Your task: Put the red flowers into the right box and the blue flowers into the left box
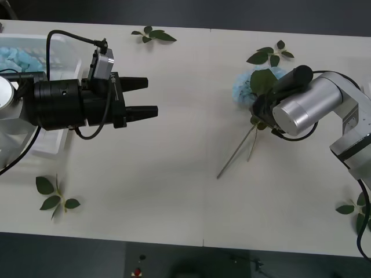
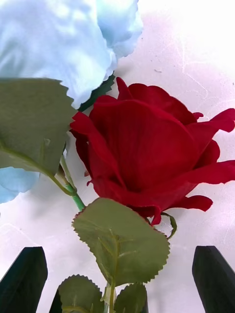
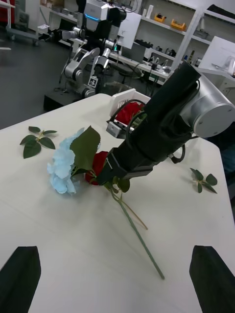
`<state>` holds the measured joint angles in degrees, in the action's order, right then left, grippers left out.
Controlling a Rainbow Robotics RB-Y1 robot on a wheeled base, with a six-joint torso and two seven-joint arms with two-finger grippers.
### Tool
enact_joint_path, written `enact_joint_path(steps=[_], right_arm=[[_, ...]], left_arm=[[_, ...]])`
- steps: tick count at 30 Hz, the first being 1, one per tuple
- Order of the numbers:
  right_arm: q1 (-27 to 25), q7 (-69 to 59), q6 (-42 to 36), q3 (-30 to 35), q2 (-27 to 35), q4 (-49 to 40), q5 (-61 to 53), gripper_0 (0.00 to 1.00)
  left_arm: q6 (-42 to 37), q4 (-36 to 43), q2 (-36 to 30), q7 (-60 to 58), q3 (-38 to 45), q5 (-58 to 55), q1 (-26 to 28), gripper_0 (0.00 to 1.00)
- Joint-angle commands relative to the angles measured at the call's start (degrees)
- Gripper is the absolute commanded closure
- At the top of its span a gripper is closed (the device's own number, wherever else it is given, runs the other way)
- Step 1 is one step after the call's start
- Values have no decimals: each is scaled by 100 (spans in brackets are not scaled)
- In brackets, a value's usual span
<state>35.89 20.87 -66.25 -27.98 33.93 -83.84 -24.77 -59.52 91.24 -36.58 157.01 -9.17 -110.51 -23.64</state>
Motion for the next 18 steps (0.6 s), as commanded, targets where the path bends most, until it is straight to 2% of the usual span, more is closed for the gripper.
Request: enact_joint_path(steps=[1, 10, 12, 13, 15, 16, 18], right_arm=[[137, 348, 139, -5, -115, 52, 51, 13], [129, 427, 297, -14, -194, 201, 113, 15], [129, 453, 297, -14, -203, 201, 104, 21], [129, 453, 297, -32, -203, 219, 104, 29], [129, 462, 306, -49, -203, 228, 104, 38], [129, 462, 306, -49, -212, 236, 113, 49], [137, 462, 315, -67, -212, 236, 122, 57]], left_arm=[[37, 61, 64, -201, -6, -6, 70, 11], [37, 61, 55, -201, -6, 29, 79, 11], [55, 61, 64, -201, -6, 29, 79, 11], [55, 61, 64, -201, -6, 38, 79, 11], [37, 61, 64, -201, -15, 38, 79, 11], [55, 52, 64, -201, -15, 47, 79, 11], [37, 61, 64, -201, -6, 64, 79, 11]])
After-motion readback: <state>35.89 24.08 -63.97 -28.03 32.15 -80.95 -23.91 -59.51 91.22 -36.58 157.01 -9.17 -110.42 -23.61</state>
